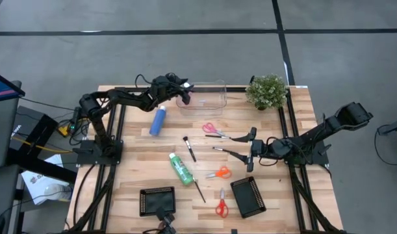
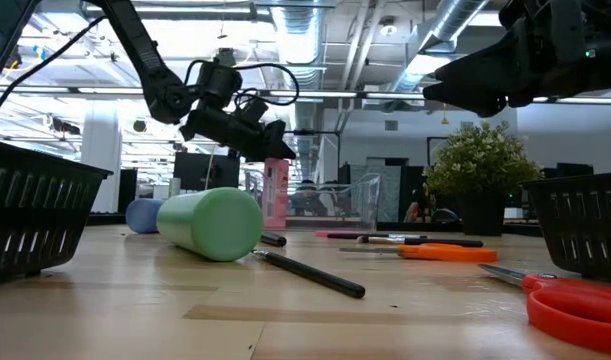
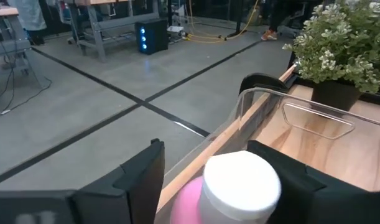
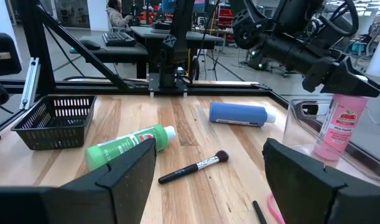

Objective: Pick & Place Paint Supplies
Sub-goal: Put the pink paint bottle into the transparent bin, then put the blue paint bottle into the transparent bin

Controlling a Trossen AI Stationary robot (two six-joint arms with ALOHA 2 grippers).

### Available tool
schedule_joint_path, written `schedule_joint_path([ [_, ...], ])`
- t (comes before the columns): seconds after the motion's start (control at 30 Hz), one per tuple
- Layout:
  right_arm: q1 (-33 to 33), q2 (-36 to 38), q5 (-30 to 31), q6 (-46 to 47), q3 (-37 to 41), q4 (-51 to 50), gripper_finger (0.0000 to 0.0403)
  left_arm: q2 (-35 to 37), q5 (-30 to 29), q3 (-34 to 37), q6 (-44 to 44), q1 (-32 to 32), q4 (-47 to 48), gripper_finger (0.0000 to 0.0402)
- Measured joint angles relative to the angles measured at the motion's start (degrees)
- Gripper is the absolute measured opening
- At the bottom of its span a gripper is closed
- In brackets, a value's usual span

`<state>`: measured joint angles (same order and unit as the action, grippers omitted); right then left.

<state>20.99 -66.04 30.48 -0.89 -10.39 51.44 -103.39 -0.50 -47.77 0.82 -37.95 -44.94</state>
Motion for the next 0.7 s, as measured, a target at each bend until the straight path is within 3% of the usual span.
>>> schedule_joint_path([
  [0.37,0.00,-0.01,-0.02,0.04,-0.02,0.01,0.0279,7.14,1.42,0.02,0.57,0.04,2.90,0.0198],
  [0.57,0.00,-0.01,-0.24,0.84,-0.02,-0.07,0.0279,15.92,1.35,0.03,0.08,1.26,22.10,0.0200],
  [0.7,-0.02,0.00,-0.31,1.07,-0.02,-0.07,0.0279,22.94,-2.14,0.03,-3.97,3.70,38.06,0.0194],
])
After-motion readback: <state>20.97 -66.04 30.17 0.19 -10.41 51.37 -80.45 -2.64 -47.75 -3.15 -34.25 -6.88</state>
